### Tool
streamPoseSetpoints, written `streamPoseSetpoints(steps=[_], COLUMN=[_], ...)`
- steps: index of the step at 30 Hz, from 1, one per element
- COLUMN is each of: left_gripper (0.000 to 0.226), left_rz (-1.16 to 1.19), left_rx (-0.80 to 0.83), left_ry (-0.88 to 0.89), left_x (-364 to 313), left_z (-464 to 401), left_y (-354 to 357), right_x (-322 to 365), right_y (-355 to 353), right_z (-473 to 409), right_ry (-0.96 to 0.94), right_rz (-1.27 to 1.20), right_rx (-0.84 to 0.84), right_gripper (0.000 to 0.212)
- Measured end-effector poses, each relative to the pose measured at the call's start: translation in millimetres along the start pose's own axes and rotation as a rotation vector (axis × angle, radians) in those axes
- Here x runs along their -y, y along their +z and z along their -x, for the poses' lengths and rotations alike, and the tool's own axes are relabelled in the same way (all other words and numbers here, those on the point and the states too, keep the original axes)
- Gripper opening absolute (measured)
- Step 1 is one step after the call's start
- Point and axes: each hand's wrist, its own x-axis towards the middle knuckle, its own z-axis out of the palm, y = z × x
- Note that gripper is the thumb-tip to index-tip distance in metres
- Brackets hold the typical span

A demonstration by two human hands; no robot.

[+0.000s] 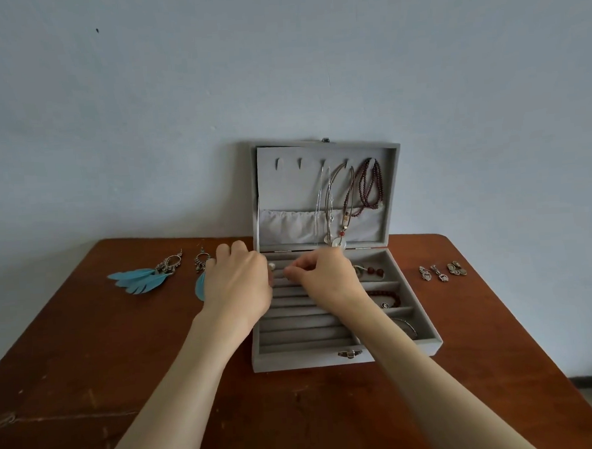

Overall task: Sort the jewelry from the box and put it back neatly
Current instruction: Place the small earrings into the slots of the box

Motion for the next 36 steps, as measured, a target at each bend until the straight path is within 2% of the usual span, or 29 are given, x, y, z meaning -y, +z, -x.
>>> streamPoseSetpoints(steps=[6,9,12,15,21,24,31,33,36], left_gripper=[0.018,0.008,0.007,0.005,0.021,0.024,0.025,0.025,0.025], left_rz=[0.108,0.354,0.632,0.733,0.719,0.706,0.713,0.711,0.711], left_rx=[-0.157,-0.221,-0.244,-0.207,-0.117,-0.118,-0.12,-0.121,-0.131], left_ry=[-0.018,-0.015,-0.109,-0.185,-0.153,-0.146,-0.141,-0.138,-0.129], left_x=[4.3,9.4,16.4,24.1,25.1,25.8,27.0,27.2,27.9], left_z=[5.7,11.3,9.3,7.3,7.0,7.5,7.1,7.2,7.4], left_y=[5.7,14.2,12.9,10.6,13.0,13.9,16.3,17.1,16.8], right_x=[-1.1,0.6,4.3,9.1,9.5,12.7,14.4,13.5,12.9], right_y=[3.1,6.3,9.8,11.9,16.7,15.4,19.1,20.3,22.2], right_z=[1.0,1.9,3.0,2.6,-5.0,-8.9,-10.4,-10.1,-9.2], right_ry=[0.037,0.058,0.03,-0.006,-0.001,0.037,0.05,0.038,0.025], right_rz=[0.062,0.089,0.112,0.117,0.05,0.073,0.114,0.121,0.138], right_rx=[-0.04,-0.071,-0.076,-0.037,0.091,0.125,0.088,0.075,0.033], right_gripper=[0.018,0.019,0.019,0.019,0.015,0.023,0.036,0.031,0.012])
